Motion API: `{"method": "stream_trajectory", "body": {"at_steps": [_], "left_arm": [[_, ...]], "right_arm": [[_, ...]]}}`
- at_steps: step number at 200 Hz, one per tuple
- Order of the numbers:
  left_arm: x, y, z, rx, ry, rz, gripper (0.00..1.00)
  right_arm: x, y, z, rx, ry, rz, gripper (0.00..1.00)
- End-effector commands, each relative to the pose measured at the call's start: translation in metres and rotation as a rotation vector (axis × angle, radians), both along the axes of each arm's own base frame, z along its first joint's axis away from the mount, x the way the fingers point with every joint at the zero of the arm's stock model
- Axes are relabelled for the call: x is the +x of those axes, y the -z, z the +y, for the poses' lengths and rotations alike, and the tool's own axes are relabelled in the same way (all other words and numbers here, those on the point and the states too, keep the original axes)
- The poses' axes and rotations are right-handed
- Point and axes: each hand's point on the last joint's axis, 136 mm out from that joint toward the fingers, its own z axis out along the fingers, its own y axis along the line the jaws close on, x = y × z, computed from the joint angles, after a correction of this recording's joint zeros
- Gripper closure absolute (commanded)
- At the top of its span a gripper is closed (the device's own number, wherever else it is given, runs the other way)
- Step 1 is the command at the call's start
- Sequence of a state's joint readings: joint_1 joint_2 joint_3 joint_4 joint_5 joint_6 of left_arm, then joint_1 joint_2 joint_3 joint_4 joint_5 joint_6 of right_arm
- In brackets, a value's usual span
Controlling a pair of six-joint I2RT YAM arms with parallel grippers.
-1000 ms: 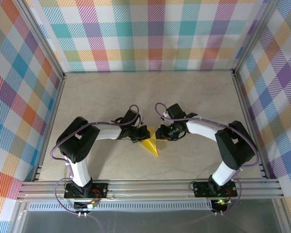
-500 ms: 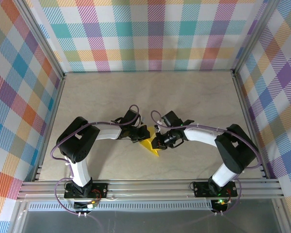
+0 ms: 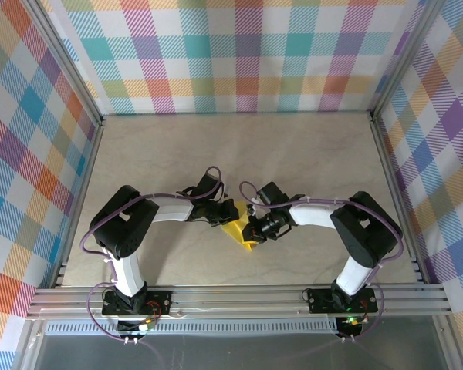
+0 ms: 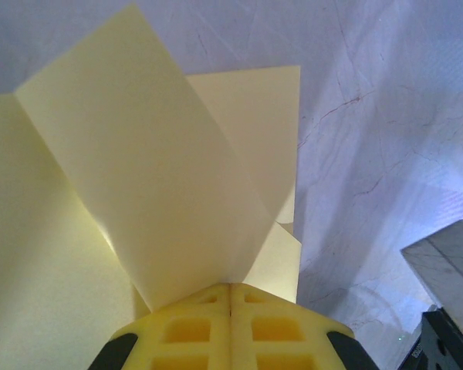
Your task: Fold a paper plane with a square sheet of paper (fold left side to right side)
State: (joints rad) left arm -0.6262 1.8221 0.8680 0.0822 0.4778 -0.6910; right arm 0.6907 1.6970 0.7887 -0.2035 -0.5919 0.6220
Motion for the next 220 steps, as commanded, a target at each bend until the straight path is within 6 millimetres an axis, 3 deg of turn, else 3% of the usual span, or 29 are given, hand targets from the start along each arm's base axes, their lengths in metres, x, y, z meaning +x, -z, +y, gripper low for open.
{"method": "stream_trajectory", "body": {"at_steps": [1,220], "left_arm": [[-0.024,0.038,0.025,0.148,-0.014,0.097,1.00],[-0.023,0.040,0.026,0.161,-0.014,0.100,1.00]], "right_arm": [[-0.005,0.011,-0.005,-0.027,0.008,0.025,1.00],[-0.026,0.021,-0.017,-0.090,-0.005,0.060,1.00]]}}
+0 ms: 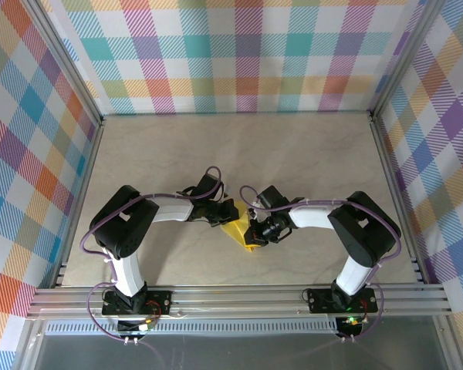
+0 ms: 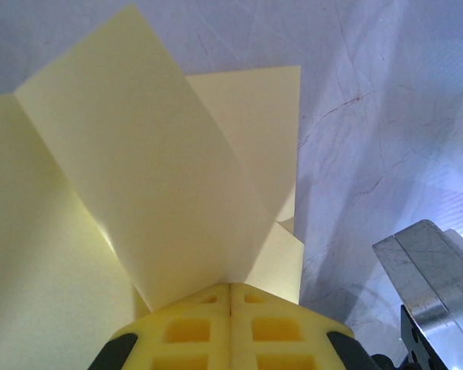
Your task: Fold a paper plane with a square sheet of paper (fold left side to right side)
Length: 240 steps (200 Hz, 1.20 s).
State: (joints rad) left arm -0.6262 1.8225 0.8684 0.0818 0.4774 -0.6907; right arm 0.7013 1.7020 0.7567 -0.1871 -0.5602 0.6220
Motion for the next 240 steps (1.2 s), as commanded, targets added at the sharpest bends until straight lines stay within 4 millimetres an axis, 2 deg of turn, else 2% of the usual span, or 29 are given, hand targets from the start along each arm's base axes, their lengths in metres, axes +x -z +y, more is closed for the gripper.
{"method": "stream_trajectory", "body": {"at_steps": [1,143,161,203,240], "left_arm": [[-0.023,0.040,0.026,0.160,-0.014,0.099,1.00],[-0.022,0.041,0.026,0.169,-0.016,0.098,1.00],[-0.022,0.041,0.026,0.170,-0.015,0.099,1.00],[-0.021,0.039,0.026,0.174,-0.013,0.094,1.00],[-0.021,0.039,0.026,0.174,-0.013,0.093,1.00]], "right_arm": [[-0.020,0.009,-0.011,-0.054,-0.003,0.063,1.00],[-0.040,0.010,-0.028,-0.104,0.001,0.078,1.00],[-0.040,0.003,-0.026,-0.090,-0.001,0.069,1.00],[-0.037,-0.029,-0.026,-0.043,-0.010,-0.001,1.00],[-0.018,-0.045,-0.015,-0.010,-0.011,-0.090,1.00]]}}
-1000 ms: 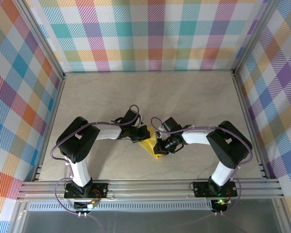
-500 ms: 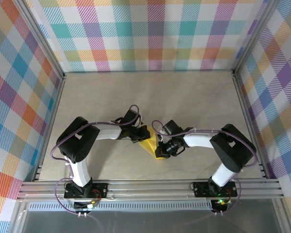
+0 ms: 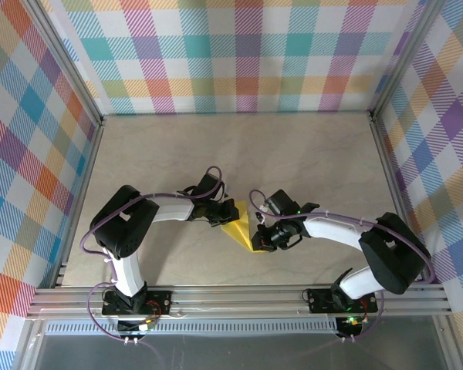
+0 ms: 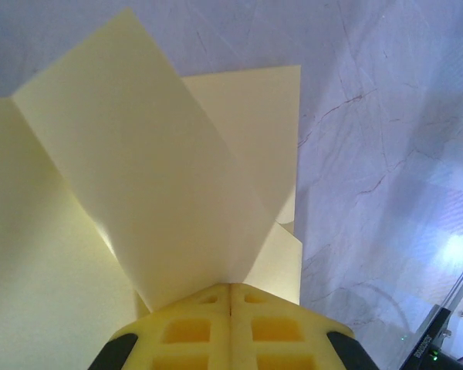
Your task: Fold a paper plane with a square sheet of paper (fold left side to right side)
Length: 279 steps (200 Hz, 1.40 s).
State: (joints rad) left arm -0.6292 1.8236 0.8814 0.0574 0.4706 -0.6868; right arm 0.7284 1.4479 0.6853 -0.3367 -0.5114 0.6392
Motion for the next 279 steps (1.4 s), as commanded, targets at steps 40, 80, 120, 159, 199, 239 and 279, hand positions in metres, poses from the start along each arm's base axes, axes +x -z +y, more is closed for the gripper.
{"method": "stream_trajectory", "body": {"at_steps": [40,80,120,159,199,239,279], "left_arm": [[-0.020,0.037,0.025,0.156,-0.015,0.086,1.00],[-0.020,0.036,0.024,0.151,-0.015,0.085,1.00],[-0.021,0.036,0.024,0.150,-0.015,0.086,1.00],[-0.020,0.035,0.023,0.141,-0.016,0.083,1.00],[-0.017,0.029,0.019,0.115,-0.018,0.067,1.00],[-0.008,0.014,0.013,0.067,-0.021,0.027,1.00],[0.002,-0.016,0.002,-0.025,-0.016,-0.044,1.00]], "right_arm": [[0.040,-0.011,0.032,0.043,-0.012,-0.094,1.00],[0.056,0.003,0.041,0.012,-0.008,-0.100,1.00],[0.057,0.027,0.028,-0.092,0.003,-0.087,1.00],[0.049,0.044,0.016,-0.149,0.012,-0.053,1.00],[0.037,0.062,-0.001,-0.234,0.004,-0.019,1.00],[0.022,0.078,-0.015,-0.293,-0.003,0.023,1.00],[0.011,0.089,-0.027,-0.354,-0.009,0.057,1.00]]}}
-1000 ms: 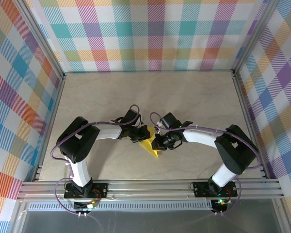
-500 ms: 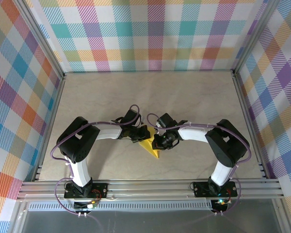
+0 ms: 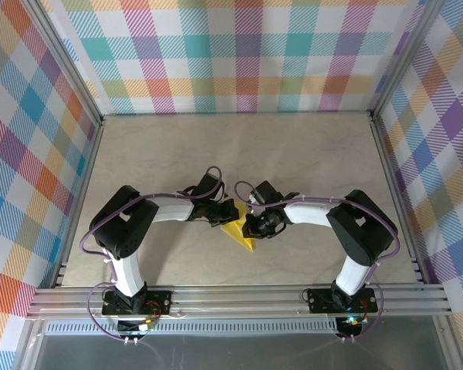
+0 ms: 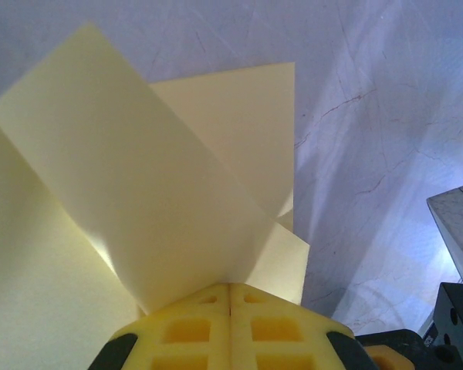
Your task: Fold a paper plane with a square sheet of paper (fold left side to right side)
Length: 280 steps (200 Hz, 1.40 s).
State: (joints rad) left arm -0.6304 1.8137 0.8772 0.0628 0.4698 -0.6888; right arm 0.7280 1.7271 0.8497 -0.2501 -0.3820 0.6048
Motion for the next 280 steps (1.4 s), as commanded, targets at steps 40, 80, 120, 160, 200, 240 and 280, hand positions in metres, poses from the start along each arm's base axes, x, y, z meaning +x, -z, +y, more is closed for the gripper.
{"method": "stream_trajectory", "body": {"at_steps": [40,80,120,160,200,240,280], "left_arm": [[-0.006,-0.030,0.002,-0.113,-0.027,-0.080,1.00],[-0.020,-0.029,-0.003,-0.153,-0.010,-0.078,1.00],[-0.025,-0.027,-0.010,-0.160,0.003,-0.075,1.00],[-0.029,-0.021,-0.015,-0.148,0.018,-0.061,1.00],[-0.033,-0.012,-0.017,-0.127,0.022,-0.050,1.00],[-0.033,0.004,-0.009,-0.074,-0.003,-0.026,1.00],[-0.034,0.019,0.001,-0.004,-0.033,0.003,1.00]], "right_arm": [[-0.044,0.052,-0.054,-0.278,-0.011,0.141,1.00],[-0.044,0.054,-0.053,-0.298,-0.013,0.151,1.00],[-0.046,0.056,-0.056,-0.327,-0.020,0.152,1.00],[-0.047,0.056,-0.056,-0.329,-0.024,0.154,1.00],[-0.048,0.058,-0.057,-0.338,-0.027,0.160,1.00],[-0.051,0.058,-0.062,-0.366,-0.035,0.166,1.00],[-0.053,0.059,-0.063,-0.373,-0.041,0.176,1.00]]}}
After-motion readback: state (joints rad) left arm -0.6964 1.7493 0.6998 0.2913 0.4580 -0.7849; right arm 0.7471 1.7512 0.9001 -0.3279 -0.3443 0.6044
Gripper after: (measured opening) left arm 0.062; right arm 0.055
